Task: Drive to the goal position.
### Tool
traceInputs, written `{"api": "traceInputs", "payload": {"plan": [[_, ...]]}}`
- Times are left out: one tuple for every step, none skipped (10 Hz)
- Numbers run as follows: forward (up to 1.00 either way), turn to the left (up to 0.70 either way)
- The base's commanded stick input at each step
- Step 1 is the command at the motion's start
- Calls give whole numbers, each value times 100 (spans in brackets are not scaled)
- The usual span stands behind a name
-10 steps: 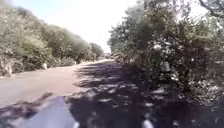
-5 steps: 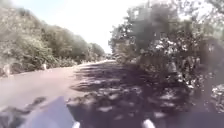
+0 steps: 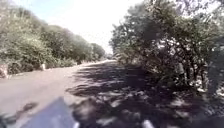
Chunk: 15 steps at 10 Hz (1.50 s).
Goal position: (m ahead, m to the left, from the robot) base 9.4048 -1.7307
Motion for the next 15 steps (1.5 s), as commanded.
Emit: {"api": "traceInputs", "payload": {"plan": [[50,0],[50,-10],[50,-38],[50,-50],[50,-39],[50,0],[50,0],[50,-3],[50,-50],[50,-50],[50,-36],[50,0],[50,0],[50,0],[50,-10]]}}
